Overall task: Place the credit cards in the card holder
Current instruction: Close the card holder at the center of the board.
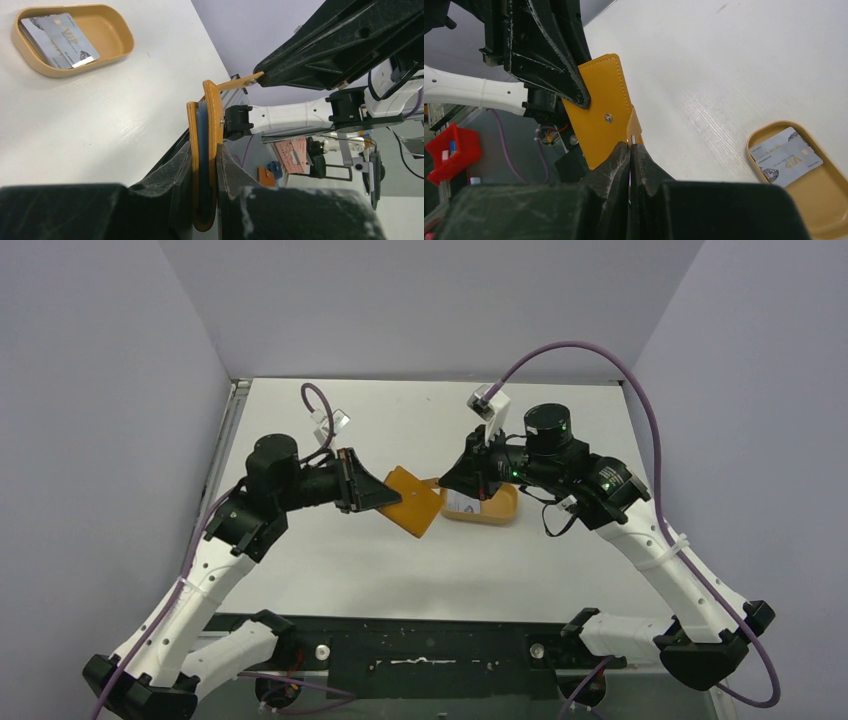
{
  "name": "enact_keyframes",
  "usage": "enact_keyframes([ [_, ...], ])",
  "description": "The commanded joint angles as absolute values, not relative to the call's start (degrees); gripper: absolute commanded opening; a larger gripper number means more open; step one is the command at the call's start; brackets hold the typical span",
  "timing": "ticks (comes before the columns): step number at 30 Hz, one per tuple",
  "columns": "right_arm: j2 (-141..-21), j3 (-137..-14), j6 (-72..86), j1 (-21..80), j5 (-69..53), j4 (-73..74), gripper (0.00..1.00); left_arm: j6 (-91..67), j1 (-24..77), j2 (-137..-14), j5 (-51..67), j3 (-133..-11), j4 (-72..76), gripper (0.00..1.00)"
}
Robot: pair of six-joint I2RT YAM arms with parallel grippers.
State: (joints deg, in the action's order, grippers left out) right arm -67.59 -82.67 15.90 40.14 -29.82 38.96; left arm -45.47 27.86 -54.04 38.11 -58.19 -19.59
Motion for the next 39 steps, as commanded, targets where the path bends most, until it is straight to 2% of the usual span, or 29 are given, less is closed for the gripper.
enact_keyframes([
  [1,-65.89,-86.00,16.78,39.64,-33.03,37.50,0.00,-40.03,28.98,-56.29,35.04,-63.22,-25.42,0.00],
  [8,-67.41,-86.24,16.75,40.69,-33.18,38.72,0.00,-37.41,31.27,-59.07,33.31,-67.55,-29.14,0.00],
  [19,-70.55,-88.03,14.22,45.68,-26.79,42.53,0.00,-38.52,31.62,-62.29,35.85,-71.69,-29.82,0.00],
  [39,-73.39,-86.75,15.00,48.28,-23.28,41.30,0.00,-40.21,32.43,-62.22,37.60,-71.15,-27.34,0.00],
])
